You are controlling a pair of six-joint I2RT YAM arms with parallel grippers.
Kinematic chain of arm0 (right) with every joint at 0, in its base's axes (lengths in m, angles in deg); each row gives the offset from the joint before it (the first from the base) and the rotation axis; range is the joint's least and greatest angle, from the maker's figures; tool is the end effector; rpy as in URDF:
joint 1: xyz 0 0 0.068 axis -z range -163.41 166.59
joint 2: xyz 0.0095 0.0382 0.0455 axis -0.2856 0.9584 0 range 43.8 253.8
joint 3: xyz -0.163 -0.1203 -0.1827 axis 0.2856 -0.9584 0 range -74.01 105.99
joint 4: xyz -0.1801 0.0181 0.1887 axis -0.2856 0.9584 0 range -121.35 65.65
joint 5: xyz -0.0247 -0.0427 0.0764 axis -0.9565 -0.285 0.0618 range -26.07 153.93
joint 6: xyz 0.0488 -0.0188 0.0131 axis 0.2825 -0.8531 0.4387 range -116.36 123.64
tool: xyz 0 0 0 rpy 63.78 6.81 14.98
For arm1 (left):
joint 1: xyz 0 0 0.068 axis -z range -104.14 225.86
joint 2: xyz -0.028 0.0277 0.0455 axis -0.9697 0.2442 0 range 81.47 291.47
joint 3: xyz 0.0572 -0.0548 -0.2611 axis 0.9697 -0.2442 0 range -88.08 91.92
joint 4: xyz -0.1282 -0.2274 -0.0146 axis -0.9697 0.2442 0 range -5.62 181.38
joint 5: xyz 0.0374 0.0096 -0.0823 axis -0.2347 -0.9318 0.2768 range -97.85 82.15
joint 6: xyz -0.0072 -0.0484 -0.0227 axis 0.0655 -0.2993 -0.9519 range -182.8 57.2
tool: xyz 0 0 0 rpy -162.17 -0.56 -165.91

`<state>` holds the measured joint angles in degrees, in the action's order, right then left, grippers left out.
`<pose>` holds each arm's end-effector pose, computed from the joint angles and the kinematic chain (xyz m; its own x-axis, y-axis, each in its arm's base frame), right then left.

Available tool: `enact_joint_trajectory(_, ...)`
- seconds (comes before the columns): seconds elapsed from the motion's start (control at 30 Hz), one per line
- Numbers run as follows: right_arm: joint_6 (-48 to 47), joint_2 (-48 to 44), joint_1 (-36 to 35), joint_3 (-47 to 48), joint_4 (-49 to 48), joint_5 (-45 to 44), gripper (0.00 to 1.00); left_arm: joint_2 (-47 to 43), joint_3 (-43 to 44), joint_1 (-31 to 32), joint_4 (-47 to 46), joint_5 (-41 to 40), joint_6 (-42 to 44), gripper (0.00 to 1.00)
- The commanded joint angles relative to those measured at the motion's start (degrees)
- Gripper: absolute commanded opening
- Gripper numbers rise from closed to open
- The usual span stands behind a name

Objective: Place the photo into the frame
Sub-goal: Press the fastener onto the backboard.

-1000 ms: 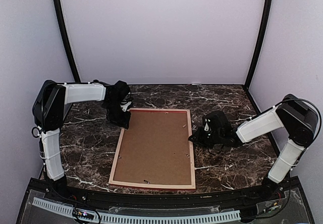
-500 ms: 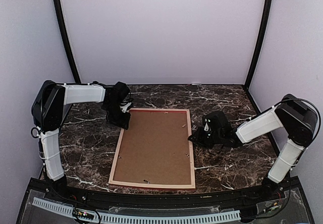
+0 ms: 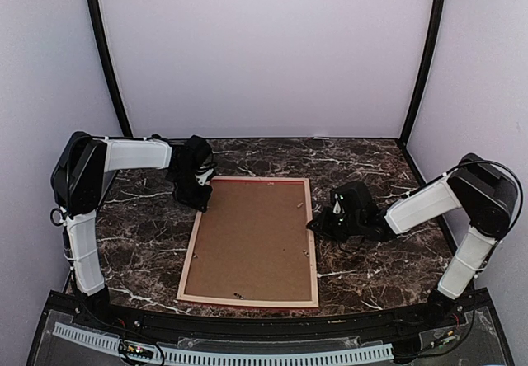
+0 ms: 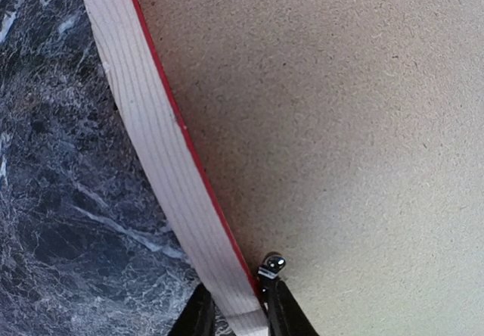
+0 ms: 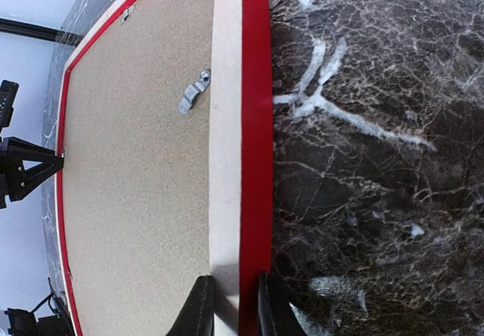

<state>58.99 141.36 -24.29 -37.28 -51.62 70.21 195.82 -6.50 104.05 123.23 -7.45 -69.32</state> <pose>0.2316 0.2057 0.1194 -0.8664 0.3314 -0.3734 -0.0012 0.7465 0.6654 0.3542 -0.1901 0.1679 -0.8849 0.3453 -0.3125 0.3762 0.9256 -0.0424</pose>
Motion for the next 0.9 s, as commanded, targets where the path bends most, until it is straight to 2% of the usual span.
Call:
enact_joint_trajectory(0.0, 0.73, 4.45, -1.13, -2.15, 7.26, 2.59, 0.03, -0.76, -0.7, 1.48, -1.31, 2.75, 0.53, 0.17)
enact_joint_trajectory(0.17, 0.63, 4.64, -1.12, -2.05, 7.27, 2.59, 0.03, -0.9, -0.68, 1.44, -2.66, 4.56, -0.45, 0.1)
enact_joint_trajectory(0.27, 0.55, 4.91, -1.08, -2.02, 7.22, 2.65, 0.03, -1.05, -0.59, 1.31, -3.8, 6.47, -1.29, 0.1)
enact_joint_trajectory(0.33, 0.55, 4.93, -1.1, -2.01, 7.11, 2.64, 0.03, -1.06, -0.17, 1.14, -3.78, 7.74, -1.82, 0.17)
enact_joint_trajectory(0.37, 0.55, 5.04, -1.09, -2.01, 7.11, 2.68, 0.03, -1.15, 0.19, 1.07, -3.7, 8.14, -2.0, 0.26)
enact_joint_trajectory(0.43, 0.48, 5.17, -1.06, -1.86, 7.11, 2.61, 0.03, -1.41, 0.44, 0.74, -3.62, 8.62, -2.46, 0.36)
enact_joint_trajectory(0.53, 0.46, 5.16, -1.13, -1.85, 7.08, 2.68, 0.03, -1.9, 0.57, 0.29, -3.69, 9.17, -2.97, 0.45)
enact_joint_trajectory(0.67, 0.55, 4.58, -1.1, -2.09, 7.32, 2.34, 0.03, -2.17, 0.41, 0.12, -3.56, 8.9, -3.05, 0.49)
enact_joint_trajectory(0.87, -0.16, 4.14, -1.11, -1.33, 8.94, 2.05, 0.03, -2.7, -0.48, 0.12, -3.87, 7.0, -2.85, 0.5)
